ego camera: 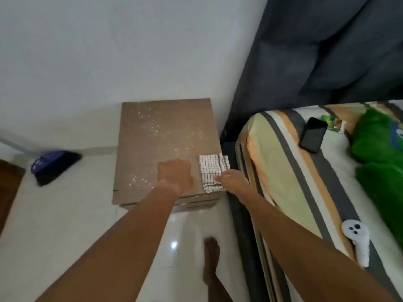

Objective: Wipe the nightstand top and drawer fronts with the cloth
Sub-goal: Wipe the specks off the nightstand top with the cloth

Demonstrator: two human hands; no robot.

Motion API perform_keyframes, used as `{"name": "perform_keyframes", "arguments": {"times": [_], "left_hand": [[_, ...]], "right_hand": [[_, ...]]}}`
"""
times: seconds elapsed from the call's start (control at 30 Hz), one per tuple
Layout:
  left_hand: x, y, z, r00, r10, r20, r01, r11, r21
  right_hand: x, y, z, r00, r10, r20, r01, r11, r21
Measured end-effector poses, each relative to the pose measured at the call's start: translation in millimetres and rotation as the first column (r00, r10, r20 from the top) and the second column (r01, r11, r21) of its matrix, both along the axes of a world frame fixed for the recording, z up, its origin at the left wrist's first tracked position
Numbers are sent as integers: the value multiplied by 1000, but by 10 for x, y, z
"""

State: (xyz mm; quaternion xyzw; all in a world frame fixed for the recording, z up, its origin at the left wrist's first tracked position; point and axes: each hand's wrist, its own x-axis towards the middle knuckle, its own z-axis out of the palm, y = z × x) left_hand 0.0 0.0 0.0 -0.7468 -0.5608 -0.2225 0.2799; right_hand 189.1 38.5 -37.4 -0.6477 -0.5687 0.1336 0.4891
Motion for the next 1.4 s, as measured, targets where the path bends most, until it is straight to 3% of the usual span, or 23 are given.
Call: {"name": "perform_keyframes", "arguments": {"times": [0.13, 0.27, 0.4, 0.47, 0.53, 0.63, 0.73, 0.87, 1.0, 1.13, 1.2, 1.3, 1.4], "left_hand": [[-16, 102, 21, 997, -22, -76, 30, 995, 96], [-1, 223, -166, 992, -124, -23, 124, 992, 21], [73, 219, -1175, 984, -135, -119, 105, 969, -224], [165, 58, -1903, 975, -152, -162, 79, 920, -384], [310, -151, -2532, 965, -189, -184, 66, 848, -525], [581, -356, -3302, 954, -257, -155, 61, 671, -739], [781, -275, -3916, 959, -269, -85, 84, 559, -825], [875, 76, -4967, 972, -221, -74, 50, 506, -861], [975, 383, -6053, 946, -268, -183, -100, 297, -950], [1036, 531, -6882, 950, -243, -197, -145, 215, -966], [1095, 557, -7203, 949, -239, -205, -163, 185, -969], [1210, 587, -7496, 952, -214, -217, -195, 117, -974], [1285, 679, -7542, 952, -198, -235, -217, 107, -970]], "right_hand": [[-89, 37, 138, 969, -63, -239, 76, 996, 46], [-217, -200, -126, 940, -181, -290, 214, 973, 85], [-283, -525, -1289, 903, -268, -336, 339, 925, 173], [-309, -807, -2060, 890, -399, -223, 432, 893, 126], [-261, -1063, -2802, 859, -490, -150, 503, 862, 62], [-115, -1383, -3770, 851, -518, -86, 517, 855, -31], [124, -1364, -4286, 902, -419, -103, 412, 907, -84], [658, -731, -4675, 963, -241, -118, 198, 936, -291], [1288, 403, -5118, 964, -120, 239, 197, 921, -335], [1463, 1250, -6013, 821, 165, 546, 158, 854, -496], [1468, 1331, -6641, 770, 327, 549, 100, 787, -609], [1514, 1253, -7389, 817, 440, 371, 7, 637, -771], [1578, 1378, -7549, 778, 518, 357, -65, 631, -773]]}}
